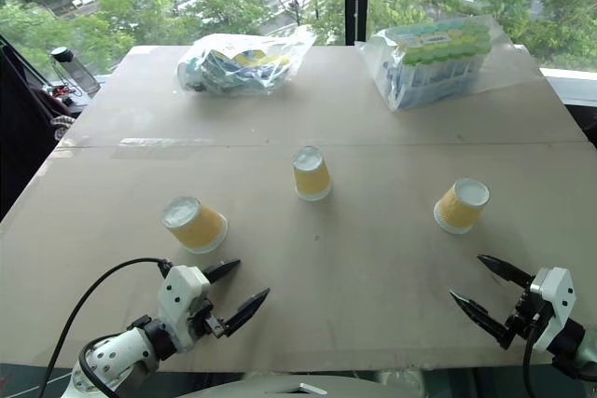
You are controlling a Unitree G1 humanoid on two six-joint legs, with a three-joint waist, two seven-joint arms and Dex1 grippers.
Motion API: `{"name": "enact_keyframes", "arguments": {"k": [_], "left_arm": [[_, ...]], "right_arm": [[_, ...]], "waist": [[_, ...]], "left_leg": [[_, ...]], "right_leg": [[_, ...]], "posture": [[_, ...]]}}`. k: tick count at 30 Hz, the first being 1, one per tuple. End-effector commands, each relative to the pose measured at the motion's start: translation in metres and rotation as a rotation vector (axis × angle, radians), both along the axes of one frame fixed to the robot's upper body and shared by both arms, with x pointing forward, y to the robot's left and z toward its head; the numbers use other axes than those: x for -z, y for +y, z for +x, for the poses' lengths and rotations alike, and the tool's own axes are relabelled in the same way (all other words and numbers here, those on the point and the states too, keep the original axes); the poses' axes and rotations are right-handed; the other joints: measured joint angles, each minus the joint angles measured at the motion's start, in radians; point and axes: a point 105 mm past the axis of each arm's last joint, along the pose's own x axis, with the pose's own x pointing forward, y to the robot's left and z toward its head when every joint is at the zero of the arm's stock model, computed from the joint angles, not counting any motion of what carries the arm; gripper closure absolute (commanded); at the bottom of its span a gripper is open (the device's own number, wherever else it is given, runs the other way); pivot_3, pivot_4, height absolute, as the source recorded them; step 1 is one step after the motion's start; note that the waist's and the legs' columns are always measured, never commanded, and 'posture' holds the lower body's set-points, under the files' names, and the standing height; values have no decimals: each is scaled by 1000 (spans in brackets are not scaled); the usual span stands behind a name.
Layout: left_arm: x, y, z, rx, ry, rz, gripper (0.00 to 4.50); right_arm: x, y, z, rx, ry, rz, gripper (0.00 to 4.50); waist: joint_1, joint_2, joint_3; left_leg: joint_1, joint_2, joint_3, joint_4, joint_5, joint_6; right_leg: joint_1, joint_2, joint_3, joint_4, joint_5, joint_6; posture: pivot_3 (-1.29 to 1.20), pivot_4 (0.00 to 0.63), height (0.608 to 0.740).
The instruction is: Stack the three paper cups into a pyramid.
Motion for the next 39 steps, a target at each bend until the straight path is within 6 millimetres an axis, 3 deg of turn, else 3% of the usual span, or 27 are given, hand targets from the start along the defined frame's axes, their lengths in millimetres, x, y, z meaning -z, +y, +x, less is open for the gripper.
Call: {"name": "enact_keyframes", "arguments": {"k": [1, 20, 26, 33, 39], "left_arm": [[6, -6, -8, -2, 48, -23, 40], [-13, -12, 4, 44, -21, -36, 40], [-53, -35, 8, 262, -90, -137, 40], [-103, -58, 14, 529, -131, -143, 40], [-128, -68, 21, 606, -172, -129, 40]], "right_arm": [[-7, -4, 6, 14, -29, -34, 0], [-9, -10, 12, 87, -44, -31, 0], [-36, -20, 41, 236, -150, 74, 0], [-63, -11, 75, 267, -228, 98, 0], [-69, -4, 89, 237, -255, 108, 0]], "waist": [[0, 0, 0], [4, -4, 3], [1, -5, 6], [1, -3, 7], [-1, -3, 8]], "left_leg": [[0, 0, 0, 0, 0, 0], [-1, 0, -1, 0, 0, 0], [-2, 0, -1, 1, 0, 0], [-2, -1, -2, 1, 0, 0], [-3, -1, -2, 1, 0, 0]], "right_leg": [[0, 0, 0, 0, 0, 0], [0, 0, -2, -1, 0, 0], [0, 0, -2, -1, 0, 0], [0, 0, -3, 0, 3, -4], [0, 1, -3, 0, 3, -4]], "posture": [[0, 150, 740], [0, 150, 740], [0, 150, 740], [0, 150, 740], [0, 150, 740]]}}
